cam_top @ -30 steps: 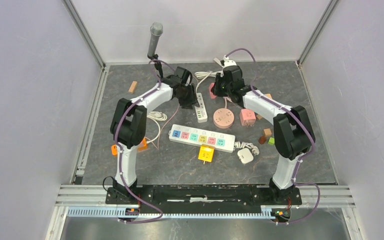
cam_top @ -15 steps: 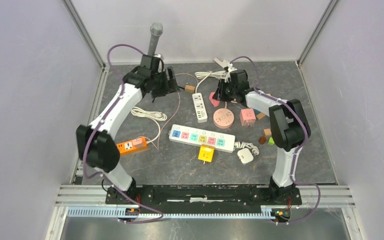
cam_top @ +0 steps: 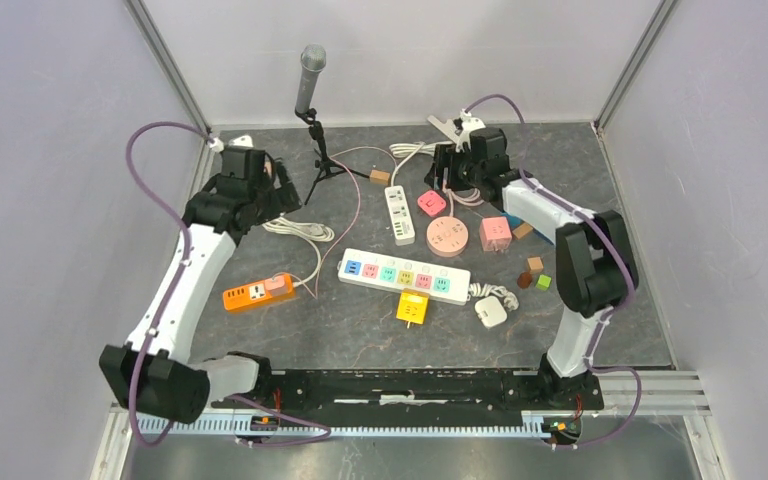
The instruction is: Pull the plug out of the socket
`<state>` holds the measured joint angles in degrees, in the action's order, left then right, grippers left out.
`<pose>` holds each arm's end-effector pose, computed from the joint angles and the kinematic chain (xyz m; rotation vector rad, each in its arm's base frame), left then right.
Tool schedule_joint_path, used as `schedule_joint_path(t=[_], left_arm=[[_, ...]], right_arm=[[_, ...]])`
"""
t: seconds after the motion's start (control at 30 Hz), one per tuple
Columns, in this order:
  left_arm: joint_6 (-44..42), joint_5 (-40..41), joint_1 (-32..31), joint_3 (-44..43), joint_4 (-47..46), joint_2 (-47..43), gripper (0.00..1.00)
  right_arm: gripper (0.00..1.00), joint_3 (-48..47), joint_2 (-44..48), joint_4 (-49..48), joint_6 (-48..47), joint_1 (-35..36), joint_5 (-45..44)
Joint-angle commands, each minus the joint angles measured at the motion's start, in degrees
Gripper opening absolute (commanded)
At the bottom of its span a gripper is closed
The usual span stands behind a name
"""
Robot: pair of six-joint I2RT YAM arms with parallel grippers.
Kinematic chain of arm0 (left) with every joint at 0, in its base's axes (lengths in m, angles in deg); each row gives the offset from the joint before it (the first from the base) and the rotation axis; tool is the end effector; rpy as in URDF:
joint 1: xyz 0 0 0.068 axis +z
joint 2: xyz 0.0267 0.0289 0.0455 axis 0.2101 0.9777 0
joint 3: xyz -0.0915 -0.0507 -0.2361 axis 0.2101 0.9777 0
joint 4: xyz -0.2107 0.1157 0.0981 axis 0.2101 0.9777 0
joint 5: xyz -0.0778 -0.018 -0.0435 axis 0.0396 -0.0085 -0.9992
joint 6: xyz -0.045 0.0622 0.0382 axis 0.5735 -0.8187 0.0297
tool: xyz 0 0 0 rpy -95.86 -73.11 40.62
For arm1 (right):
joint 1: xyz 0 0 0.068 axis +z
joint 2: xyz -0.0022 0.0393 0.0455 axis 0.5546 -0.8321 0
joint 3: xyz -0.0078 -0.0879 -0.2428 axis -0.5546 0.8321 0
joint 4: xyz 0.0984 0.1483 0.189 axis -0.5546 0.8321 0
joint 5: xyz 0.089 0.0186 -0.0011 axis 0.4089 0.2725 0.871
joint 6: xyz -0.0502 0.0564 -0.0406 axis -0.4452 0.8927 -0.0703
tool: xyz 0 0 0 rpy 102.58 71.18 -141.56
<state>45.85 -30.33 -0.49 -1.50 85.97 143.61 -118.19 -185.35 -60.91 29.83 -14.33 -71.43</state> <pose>0.2851 -0.0471 0.3085 -0.4065 2.3115 -0.0853 0.4257 0.1640 0.1857 -0.1099 2.2383 0.5692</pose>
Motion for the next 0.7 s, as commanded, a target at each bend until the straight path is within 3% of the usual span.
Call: schedule_joint_path(t=[0.0, 0.23, 0.47, 0.67], left_arm=[[1.14, 4.72, 2.08, 2.23, 1.20, -4.65, 0.97], [7.18, 4.16, 8.25, 10.87, 0.93, -6.39, 1.00], [10.04, -1.11, 16.95, 16.51, 1.12, -4.31, 1.00], [10.33, -3.13, 23.40, 17.85, -0.25, -1.47, 1.00]], right_arm=[[0.75, 4.25, 10.19, -10.16, -3.34, 3.64, 3.69], [0.86, 11.48, 17.96, -17.38, -9.27, 20.67, -1.58], [0.91, 12.21, 15.02, -24.15, -16.21, 33.11, 9.42], [0.94, 6.27, 4.60, -25.83, -22.04, 38.07, 17.99]])
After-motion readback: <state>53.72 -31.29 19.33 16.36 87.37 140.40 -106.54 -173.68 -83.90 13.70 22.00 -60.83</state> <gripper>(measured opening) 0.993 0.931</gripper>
